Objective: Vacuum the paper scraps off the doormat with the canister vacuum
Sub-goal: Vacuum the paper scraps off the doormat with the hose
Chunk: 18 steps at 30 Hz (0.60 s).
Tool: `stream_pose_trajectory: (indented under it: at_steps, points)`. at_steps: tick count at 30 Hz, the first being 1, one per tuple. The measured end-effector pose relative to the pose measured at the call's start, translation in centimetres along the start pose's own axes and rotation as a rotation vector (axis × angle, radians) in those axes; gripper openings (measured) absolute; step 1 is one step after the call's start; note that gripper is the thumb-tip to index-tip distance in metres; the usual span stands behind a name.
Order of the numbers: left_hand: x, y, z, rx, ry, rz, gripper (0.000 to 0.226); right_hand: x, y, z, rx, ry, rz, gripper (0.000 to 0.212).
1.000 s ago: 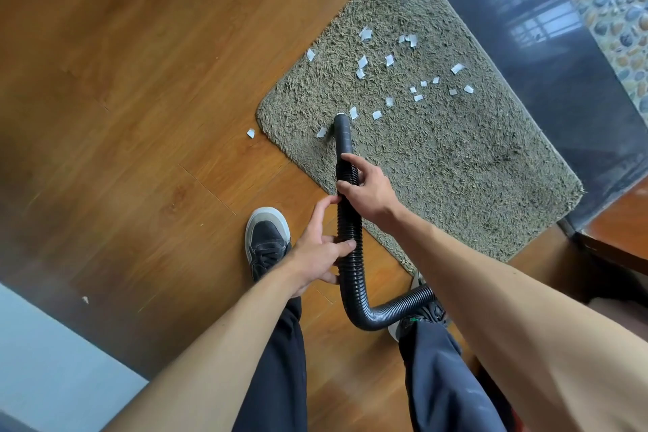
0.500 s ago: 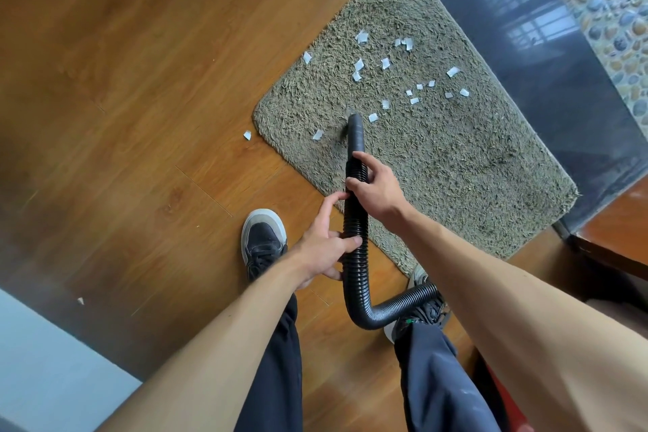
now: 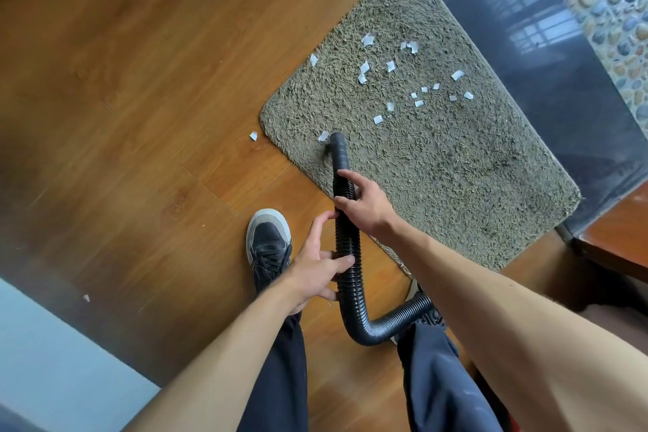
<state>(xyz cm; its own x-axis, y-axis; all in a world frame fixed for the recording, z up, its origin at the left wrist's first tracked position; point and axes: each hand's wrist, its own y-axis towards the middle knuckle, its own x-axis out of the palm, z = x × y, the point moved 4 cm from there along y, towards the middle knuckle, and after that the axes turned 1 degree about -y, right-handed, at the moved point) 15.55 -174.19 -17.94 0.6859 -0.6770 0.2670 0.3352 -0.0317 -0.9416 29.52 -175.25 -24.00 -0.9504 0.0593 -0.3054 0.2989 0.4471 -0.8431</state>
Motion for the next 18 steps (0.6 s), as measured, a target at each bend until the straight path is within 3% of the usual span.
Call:
stream_pose_trajectory:
  at_steps: [10,18]
  points:
    - [-2.4,-1.0,-1.4,0.006,-0.103,0.045,0.069,3.0,0.4,-1.7,-0.062,-0.070,-0.046,0.060]
    - [-2.3,-0.4,-0.8,0.006,-0.045,0.021,0.069,2.5,0.3,-1.0,-0.033,-0.015,0.029,0.059]
